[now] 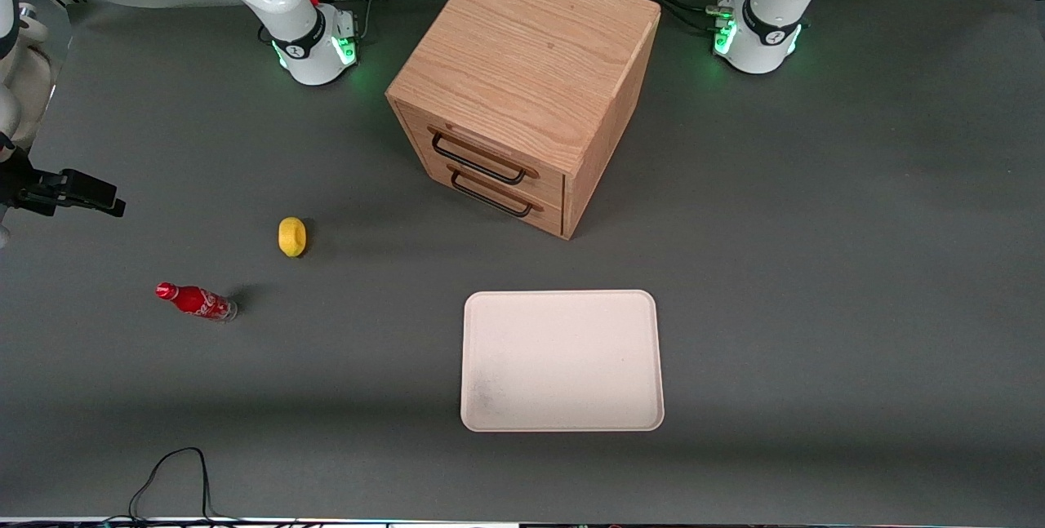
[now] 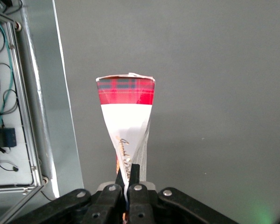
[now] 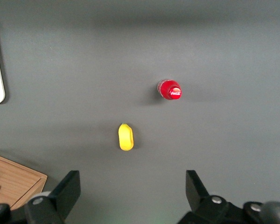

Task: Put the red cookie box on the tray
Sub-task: 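Lift the cookie box with the left gripper and carry it toward the tray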

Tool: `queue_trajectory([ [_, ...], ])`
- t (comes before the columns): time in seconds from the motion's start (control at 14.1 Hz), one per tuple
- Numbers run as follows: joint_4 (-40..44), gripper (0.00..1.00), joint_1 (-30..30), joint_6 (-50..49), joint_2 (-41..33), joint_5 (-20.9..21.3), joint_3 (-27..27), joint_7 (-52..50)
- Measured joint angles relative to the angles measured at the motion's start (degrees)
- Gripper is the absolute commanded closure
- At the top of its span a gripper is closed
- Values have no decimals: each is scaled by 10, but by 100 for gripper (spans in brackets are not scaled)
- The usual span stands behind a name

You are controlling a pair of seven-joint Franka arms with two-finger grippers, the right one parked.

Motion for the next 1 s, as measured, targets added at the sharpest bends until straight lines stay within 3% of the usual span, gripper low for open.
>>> queue_trajectory([
  [0.36, 69, 100, -140, -61, 28, 4, -5, -85],
  [1.0, 123, 100, -430, -112, 75, 7, -11, -512],
])
